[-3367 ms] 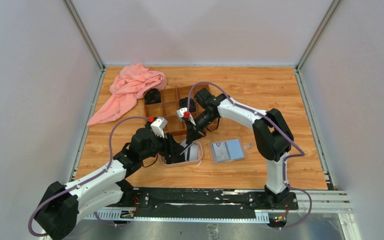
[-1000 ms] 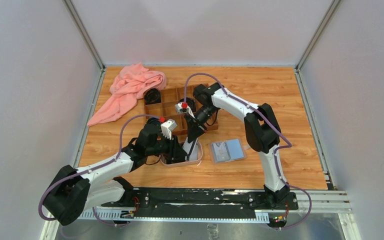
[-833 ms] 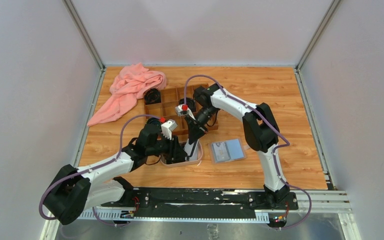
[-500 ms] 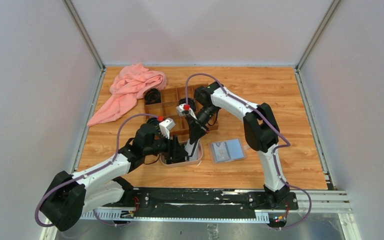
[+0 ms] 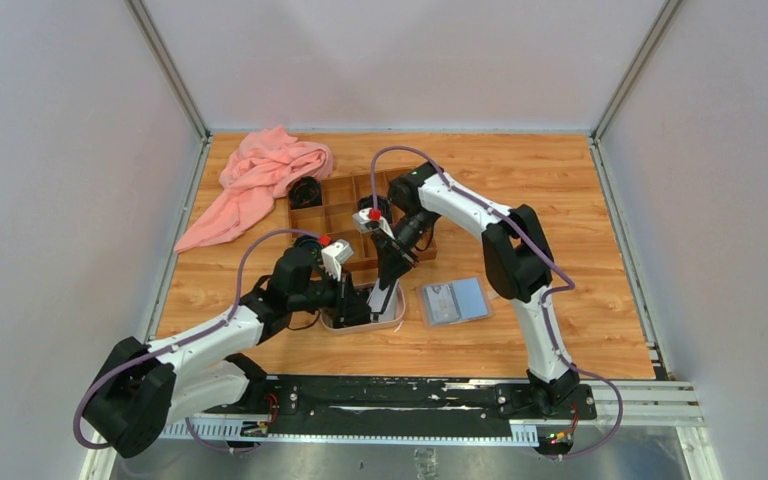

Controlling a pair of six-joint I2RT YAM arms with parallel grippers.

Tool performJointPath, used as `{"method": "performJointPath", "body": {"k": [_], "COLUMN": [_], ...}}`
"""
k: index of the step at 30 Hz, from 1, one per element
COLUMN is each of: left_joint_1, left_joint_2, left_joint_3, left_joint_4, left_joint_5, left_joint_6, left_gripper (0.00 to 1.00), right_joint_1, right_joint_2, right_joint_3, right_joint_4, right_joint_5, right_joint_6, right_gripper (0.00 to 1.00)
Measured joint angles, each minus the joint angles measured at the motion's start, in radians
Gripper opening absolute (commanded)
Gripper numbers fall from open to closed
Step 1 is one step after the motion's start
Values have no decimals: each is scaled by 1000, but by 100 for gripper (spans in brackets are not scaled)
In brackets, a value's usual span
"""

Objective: Put the credit cards into the card holder
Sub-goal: Place the credit card in the storage box.

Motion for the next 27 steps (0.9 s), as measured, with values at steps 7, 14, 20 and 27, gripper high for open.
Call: {"method": "performJointPath", "body": {"k": [7,14,20,27], "left_joint_1": [0,0,0,0], "left_joint_2": [55,45,41,43], "left_joint_3": [8,63,81,81], "left_joint_4": [3,-127,-179,-185], "left_joint_5": [31,-33,-63,-67], "left_joint_6": [13,55,75,77], "left_gripper": [0,0,0,0], "right_joint_1": [0,6,17,18], "right_joint_2": [41,45,45,45], "right_joint_3": [18,27,27,-9], "right_joint_4": [0,42,75,146], "right_joint_5": [6,48,87,122], "right_joint_6": [-10,-1,7,62], "right_gripper": [2,4,14,22]}}
